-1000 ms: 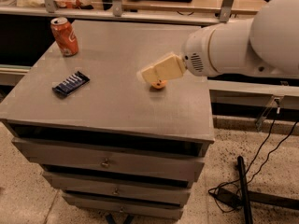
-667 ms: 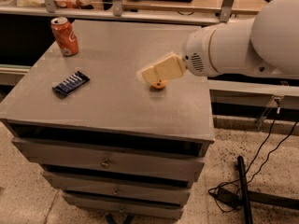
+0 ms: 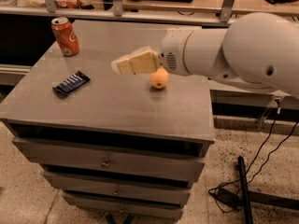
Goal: Knock coke can over
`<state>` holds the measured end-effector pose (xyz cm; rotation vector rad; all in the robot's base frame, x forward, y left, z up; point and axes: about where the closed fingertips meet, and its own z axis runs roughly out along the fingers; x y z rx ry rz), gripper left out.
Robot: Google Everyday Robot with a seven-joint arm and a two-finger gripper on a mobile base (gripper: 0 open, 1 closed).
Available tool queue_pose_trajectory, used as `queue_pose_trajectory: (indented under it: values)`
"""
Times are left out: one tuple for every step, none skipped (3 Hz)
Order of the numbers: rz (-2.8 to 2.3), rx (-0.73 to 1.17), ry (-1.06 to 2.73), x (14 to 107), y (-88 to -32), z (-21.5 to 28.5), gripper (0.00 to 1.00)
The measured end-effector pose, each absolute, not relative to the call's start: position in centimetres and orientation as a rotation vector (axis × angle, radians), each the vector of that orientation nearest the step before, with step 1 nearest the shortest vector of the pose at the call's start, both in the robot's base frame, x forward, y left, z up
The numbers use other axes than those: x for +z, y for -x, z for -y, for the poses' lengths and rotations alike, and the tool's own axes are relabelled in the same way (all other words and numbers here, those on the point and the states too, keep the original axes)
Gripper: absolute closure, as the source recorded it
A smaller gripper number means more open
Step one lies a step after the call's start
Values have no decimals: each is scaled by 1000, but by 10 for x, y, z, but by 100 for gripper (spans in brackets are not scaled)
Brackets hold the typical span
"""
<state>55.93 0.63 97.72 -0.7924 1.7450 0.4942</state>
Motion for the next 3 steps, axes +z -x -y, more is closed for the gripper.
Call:
queue_pose_trajectory:
  values:
    - [-1629,513,791,990,-586,-47,0]
    - [-1587,509,815,986,-604,-81,0]
    - [-1583,499,819,978,-625,-106,0]
